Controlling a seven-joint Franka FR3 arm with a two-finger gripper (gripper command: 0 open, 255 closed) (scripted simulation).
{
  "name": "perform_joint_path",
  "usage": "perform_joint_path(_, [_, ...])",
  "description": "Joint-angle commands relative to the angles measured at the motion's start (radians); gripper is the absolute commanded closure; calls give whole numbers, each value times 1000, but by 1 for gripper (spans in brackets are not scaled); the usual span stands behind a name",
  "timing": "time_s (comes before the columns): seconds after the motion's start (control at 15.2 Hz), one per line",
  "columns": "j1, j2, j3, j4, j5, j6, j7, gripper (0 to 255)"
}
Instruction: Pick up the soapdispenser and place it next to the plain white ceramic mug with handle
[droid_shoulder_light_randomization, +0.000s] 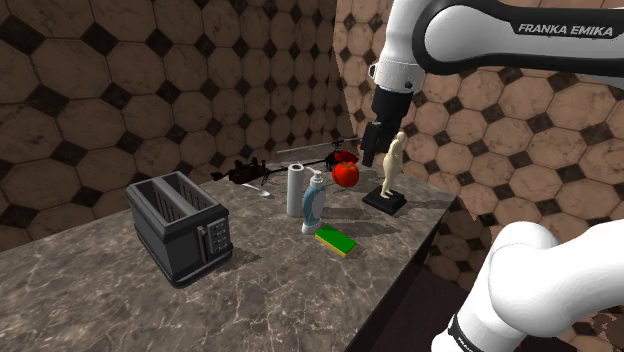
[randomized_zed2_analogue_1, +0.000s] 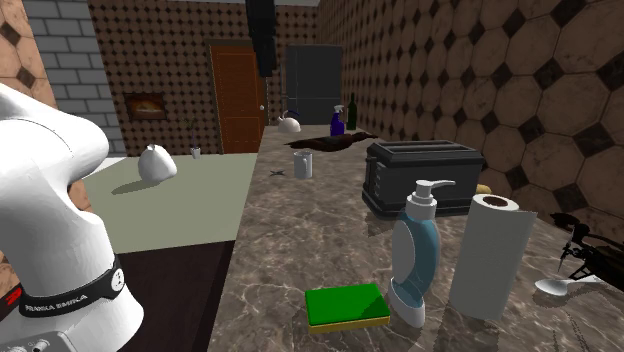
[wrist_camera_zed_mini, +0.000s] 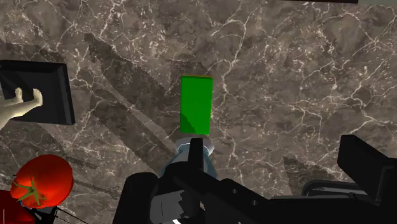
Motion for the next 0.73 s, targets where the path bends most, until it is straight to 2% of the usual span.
perform_joint_path(0.0, [0,0,0,0,0,0,0,0])
perform_joint_path(0.66, [-2,337,-124,89,-8,216,-192,0])
